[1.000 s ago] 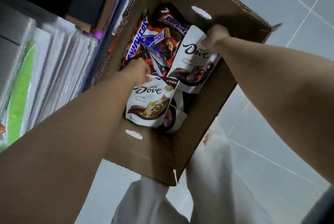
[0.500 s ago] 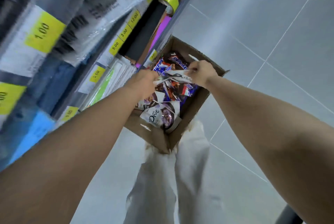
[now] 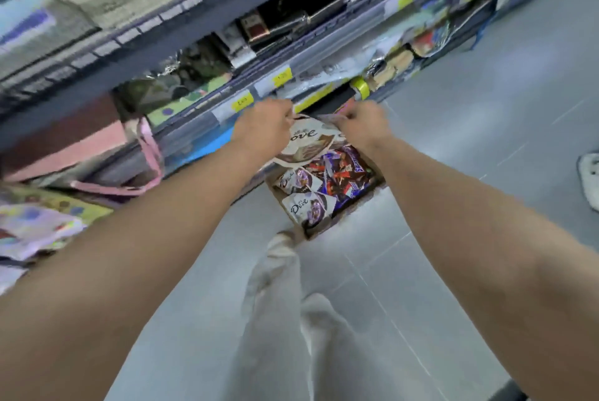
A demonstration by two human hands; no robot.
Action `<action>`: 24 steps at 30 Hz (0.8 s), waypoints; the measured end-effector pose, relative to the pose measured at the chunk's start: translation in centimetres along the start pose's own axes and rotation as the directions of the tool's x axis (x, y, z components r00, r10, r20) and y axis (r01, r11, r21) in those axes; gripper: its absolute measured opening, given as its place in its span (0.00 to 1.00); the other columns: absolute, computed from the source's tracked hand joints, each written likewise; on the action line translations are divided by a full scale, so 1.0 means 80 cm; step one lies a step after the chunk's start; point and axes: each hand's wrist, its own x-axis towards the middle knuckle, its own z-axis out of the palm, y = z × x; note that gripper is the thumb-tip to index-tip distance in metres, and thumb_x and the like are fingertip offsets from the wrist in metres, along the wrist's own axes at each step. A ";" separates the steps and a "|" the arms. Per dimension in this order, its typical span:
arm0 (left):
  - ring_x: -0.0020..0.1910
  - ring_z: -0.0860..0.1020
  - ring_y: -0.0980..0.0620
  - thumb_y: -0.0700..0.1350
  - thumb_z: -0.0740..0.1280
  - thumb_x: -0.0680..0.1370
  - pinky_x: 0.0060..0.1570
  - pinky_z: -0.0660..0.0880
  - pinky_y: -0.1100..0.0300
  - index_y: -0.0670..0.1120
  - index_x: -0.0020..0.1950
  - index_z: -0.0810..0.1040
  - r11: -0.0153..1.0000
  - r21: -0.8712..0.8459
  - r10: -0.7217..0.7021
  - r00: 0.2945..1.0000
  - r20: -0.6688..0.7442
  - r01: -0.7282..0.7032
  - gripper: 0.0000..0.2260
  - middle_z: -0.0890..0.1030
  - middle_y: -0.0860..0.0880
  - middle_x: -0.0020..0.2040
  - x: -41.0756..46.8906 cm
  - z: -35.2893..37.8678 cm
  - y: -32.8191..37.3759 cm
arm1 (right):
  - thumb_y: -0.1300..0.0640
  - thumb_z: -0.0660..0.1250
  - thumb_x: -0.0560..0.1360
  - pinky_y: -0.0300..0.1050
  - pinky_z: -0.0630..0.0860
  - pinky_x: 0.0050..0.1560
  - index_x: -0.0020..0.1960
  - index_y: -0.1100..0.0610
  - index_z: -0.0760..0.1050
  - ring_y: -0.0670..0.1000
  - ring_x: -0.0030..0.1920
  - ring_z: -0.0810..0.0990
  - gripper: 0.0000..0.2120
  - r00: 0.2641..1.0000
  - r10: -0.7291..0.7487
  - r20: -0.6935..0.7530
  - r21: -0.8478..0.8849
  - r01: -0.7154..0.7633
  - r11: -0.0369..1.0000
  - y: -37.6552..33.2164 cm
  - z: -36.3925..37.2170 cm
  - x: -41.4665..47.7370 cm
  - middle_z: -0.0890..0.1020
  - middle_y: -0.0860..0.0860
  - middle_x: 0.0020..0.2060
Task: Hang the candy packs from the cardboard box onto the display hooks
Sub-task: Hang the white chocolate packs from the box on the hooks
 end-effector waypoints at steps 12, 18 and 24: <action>0.34 0.69 0.47 0.40 0.68 0.68 0.33 0.64 0.58 0.48 0.27 0.62 0.917 -0.176 -0.397 0.855 -0.335 0.357 0.15 0.69 0.48 0.28 -0.309 -0.184 -0.090 | 0.60 0.63 0.76 0.46 0.73 0.43 0.43 0.70 0.79 0.58 0.42 0.78 0.13 0.830 -0.484 0.279 -0.013 0.507 0.862 -0.233 0.067 -0.222 0.81 0.63 0.41; 0.48 0.77 0.41 0.41 0.65 0.73 0.45 0.74 0.52 0.41 0.51 0.81 0.929 0.028 -0.328 0.859 -0.392 0.368 0.09 0.80 0.39 0.48 -0.457 -0.247 -0.174 | 0.57 0.61 0.78 0.46 0.72 0.42 0.39 0.56 0.77 0.54 0.43 0.76 0.11 0.648 -0.666 0.369 -0.017 0.721 0.693 -0.348 0.162 -0.331 0.80 0.56 0.40; 0.49 0.78 0.41 0.39 0.63 0.74 0.46 0.73 0.52 0.39 0.54 0.80 0.929 0.057 -0.283 0.799 -0.530 0.367 0.11 0.80 0.40 0.50 -0.564 -0.293 -0.279 | 0.55 0.60 0.79 0.53 0.76 0.47 0.41 0.54 0.76 0.59 0.46 0.78 0.10 0.632 -0.732 0.254 -0.046 0.764 0.643 -0.441 0.246 -0.410 0.79 0.53 0.40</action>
